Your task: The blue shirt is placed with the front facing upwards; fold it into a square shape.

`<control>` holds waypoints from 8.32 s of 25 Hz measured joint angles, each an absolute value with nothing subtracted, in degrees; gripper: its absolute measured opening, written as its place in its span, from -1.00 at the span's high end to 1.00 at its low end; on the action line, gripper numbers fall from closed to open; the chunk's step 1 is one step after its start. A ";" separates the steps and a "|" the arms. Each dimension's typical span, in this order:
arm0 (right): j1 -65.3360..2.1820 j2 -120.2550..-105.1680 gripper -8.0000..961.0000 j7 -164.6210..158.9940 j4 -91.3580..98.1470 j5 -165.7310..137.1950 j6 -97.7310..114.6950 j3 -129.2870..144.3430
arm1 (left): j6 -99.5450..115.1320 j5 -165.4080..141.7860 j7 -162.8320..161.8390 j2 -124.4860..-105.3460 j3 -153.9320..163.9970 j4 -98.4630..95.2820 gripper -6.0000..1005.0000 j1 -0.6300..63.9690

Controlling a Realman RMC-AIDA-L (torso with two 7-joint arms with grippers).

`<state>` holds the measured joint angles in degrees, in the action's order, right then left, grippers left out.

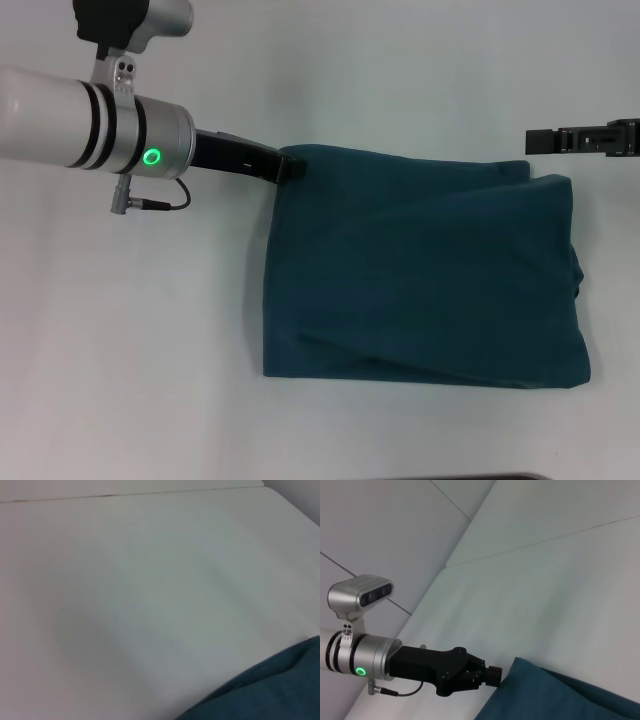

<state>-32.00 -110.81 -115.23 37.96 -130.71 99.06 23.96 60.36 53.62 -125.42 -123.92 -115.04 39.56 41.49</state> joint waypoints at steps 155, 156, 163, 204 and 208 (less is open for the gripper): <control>-28.64 -111.02 -0.26 -115.20 37.97 -129.49 102.52 24.32 | 65.24 53.71 -131.13 -123.99 -112.29 54.31 -0.36 35.54; -28.91 -111.26 -0.24 -115.00 37.97 -129.54 102.11 24.36 | 65.24 53.71 -131.13 -124.00 -112.30 54.31 -0.52 35.51; -30.32 -113.12 -0.15 -113.38 36.51 -130.31 95.16 28.72 | 65.21 53.79 -131.04 -123.98 -112.32 54.42 -0.78 35.39; -28.47 -113.80 0.94 -109.41 37.07 -133.93 94.54 34.16 | 65.13 53.84 -130.55 -123.83 -112.85 53.31 -0.78 33.84; -28.83 -114.66 0.94 -110.21 36.95 -137.66 91.72 34.16 | 65.22 53.82 -130.51 -123.80 -112.85 53.31 -0.77 33.79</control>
<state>-28.83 -114.66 -110.21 36.95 -137.66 91.72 34.16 65.22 53.82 -130.51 -123.80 -112.85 53.31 33.79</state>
